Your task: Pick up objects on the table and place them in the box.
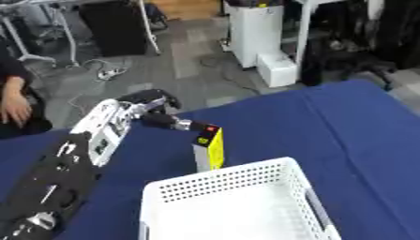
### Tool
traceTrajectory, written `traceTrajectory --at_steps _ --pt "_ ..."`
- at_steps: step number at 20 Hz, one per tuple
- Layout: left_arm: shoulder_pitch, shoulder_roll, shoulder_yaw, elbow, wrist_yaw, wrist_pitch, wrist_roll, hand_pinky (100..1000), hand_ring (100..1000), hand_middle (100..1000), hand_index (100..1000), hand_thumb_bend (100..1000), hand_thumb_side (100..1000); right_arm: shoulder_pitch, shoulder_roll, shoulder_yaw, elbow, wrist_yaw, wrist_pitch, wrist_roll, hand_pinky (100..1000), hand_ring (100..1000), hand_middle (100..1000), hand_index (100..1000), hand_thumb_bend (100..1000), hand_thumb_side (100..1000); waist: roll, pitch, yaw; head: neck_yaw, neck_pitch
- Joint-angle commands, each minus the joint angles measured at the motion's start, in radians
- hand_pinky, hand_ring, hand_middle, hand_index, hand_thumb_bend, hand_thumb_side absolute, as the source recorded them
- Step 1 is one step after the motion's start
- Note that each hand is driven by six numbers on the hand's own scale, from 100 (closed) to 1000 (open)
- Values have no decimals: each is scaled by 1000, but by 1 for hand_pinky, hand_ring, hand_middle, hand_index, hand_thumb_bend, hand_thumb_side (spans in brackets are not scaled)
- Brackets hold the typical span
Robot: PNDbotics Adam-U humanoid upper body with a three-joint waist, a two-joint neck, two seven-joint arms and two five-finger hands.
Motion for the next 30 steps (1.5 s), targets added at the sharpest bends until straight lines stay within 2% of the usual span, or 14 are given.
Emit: traceTrajectory --at_steps 1,10,15,16,18,25,30 --pt "-43 -1 23 26 -19 9 -21 514 771 824 852 920 1000 -14 -21 2 -13 14 1 -11 150 246 270 403 100 1000 -4 -8 -3 -10 -18" --pt "-79 -33 28 93 -77 9 -82 498 793 802 813 940 1000 -25 -16 14 -13 38 5 -36 151 245 270 404 100 1000 -1 -9 -17 -13 -18" --pt "-94 -54 19 96 -106 4 -125 371 761 761 776 939 993 -30 -15 15 -13 47 14 -49 152 245 270 405 100 1000 1 -11 -22 -10 -14" --pt "-97 -56 17 97 -113 2 -132 377 764 764 777 940 999 -30 -14 15 -13 49 16 -51 152 245 270 405 100 1000 1 -11 -23 -10 -9" --pt "-102 -58 14 100 -129 1 -145 370 759 751 767 897 947 -33 -14 15 -13 52 21 -55 153 244 270 406 100 1000 3 -12 -25 -7 12" --pt "-112 -69 22 135 -181 -4 -168 385 761 749 765 917 915 -40 -15 15 -13 63 33 -69 154 244 270 407 100 1000 7 -12 -30 4 79" --pt "-117 -82 31 168 -208 -4 -165 382 759 742 760 916 914 -41 -15 16 -13 68 37 -71 154 244 269 407 100 1000 8 -11 -31 0 101"
